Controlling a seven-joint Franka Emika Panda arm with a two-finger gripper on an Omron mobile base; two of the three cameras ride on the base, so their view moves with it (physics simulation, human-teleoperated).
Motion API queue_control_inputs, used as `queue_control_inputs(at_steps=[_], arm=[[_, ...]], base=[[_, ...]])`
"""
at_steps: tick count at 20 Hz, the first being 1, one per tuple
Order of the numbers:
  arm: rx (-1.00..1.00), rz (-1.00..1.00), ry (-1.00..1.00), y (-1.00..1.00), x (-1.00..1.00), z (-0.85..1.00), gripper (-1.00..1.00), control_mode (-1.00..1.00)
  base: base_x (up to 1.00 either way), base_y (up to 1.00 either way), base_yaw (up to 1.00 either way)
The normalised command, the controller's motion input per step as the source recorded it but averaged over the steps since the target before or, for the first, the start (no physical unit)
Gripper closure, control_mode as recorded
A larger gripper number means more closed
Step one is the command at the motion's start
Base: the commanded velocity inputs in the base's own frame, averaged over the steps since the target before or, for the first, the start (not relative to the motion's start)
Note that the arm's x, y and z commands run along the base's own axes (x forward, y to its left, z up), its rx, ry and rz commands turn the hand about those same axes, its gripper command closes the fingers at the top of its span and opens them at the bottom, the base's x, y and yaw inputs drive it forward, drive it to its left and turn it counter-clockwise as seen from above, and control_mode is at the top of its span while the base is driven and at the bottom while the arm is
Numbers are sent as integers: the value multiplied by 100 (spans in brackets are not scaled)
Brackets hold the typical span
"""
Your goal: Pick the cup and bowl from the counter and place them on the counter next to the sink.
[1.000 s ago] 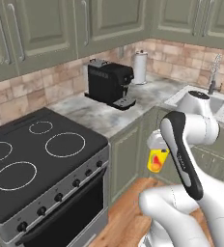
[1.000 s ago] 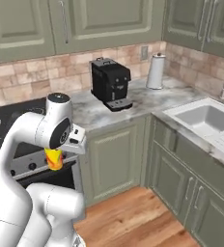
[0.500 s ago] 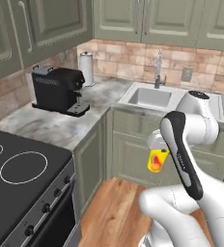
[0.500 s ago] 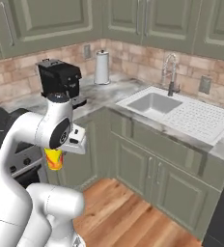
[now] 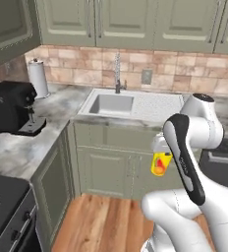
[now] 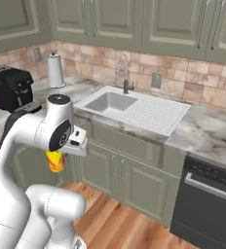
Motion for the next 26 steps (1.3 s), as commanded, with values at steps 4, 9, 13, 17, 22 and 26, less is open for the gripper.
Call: queue_control_inputs(at_steps=[4,9,13,17,22,26], arm=[[0,0,0,0,0,0,100,100],[0,0,0,0,0,0,100,100],[0,0,0,0,0,0,100,100],[0,0,0,0,0,0,100,100],[0,0,0,0,0,0,100,100],[0,0,0,0,0,0,100,100]], base=[[44,-72,-9],[35,-72,-8],[16,-74,-24],[27,-56,-40],[28,-4,-37],[32,3,-25]])
